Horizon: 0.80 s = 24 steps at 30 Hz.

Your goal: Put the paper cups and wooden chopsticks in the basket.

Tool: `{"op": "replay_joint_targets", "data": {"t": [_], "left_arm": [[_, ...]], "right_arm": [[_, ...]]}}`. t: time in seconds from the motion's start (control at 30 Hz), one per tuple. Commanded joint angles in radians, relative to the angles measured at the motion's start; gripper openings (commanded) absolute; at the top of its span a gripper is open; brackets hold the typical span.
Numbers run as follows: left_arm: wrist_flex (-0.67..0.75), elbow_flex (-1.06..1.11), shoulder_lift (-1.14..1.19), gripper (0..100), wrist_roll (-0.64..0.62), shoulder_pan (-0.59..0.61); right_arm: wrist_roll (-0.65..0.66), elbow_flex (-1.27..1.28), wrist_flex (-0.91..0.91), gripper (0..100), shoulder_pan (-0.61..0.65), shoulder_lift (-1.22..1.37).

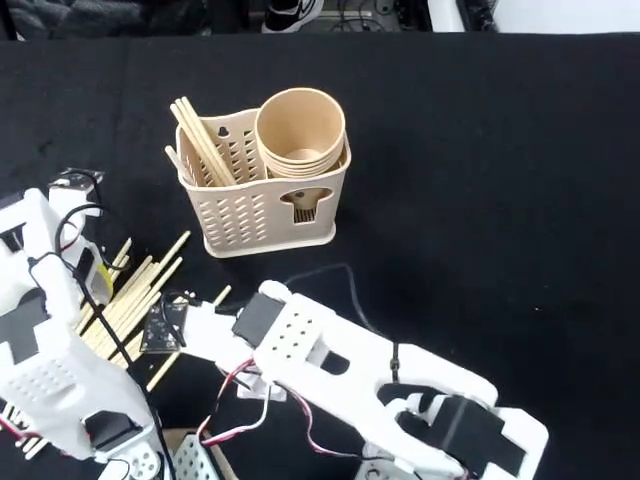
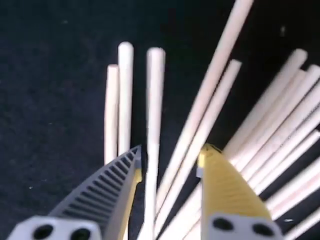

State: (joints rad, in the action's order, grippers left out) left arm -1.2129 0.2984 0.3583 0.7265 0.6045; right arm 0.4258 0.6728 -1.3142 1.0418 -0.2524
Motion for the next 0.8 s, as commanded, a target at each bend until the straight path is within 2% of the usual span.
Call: {"op": "replay_joint_targets", "data": {"t": [0.0,0.07,0.4,0.77], "left_arm": [[0.011,-0.044,0.066,7,-0.012,-0.013],[-0.031,-0.059,0.081,2,-0.008,-0.015],[-0.313,-0.219,0.018,3,-0.006,-0.021],[-0.423,-0.229,-0.304,3,-0.009,-0.021]], "right_arm": [[-0.006,-0.001,0.011,28.3,0.008,-0.044],[-0.006,-0.001,0.011,28.3,0.008,-0.044],[-0.006,-0.005,0.012,28.3,0.008,-0.044],[-0.061,0.002,0.038,28.3,0.008,-0.044]]}}
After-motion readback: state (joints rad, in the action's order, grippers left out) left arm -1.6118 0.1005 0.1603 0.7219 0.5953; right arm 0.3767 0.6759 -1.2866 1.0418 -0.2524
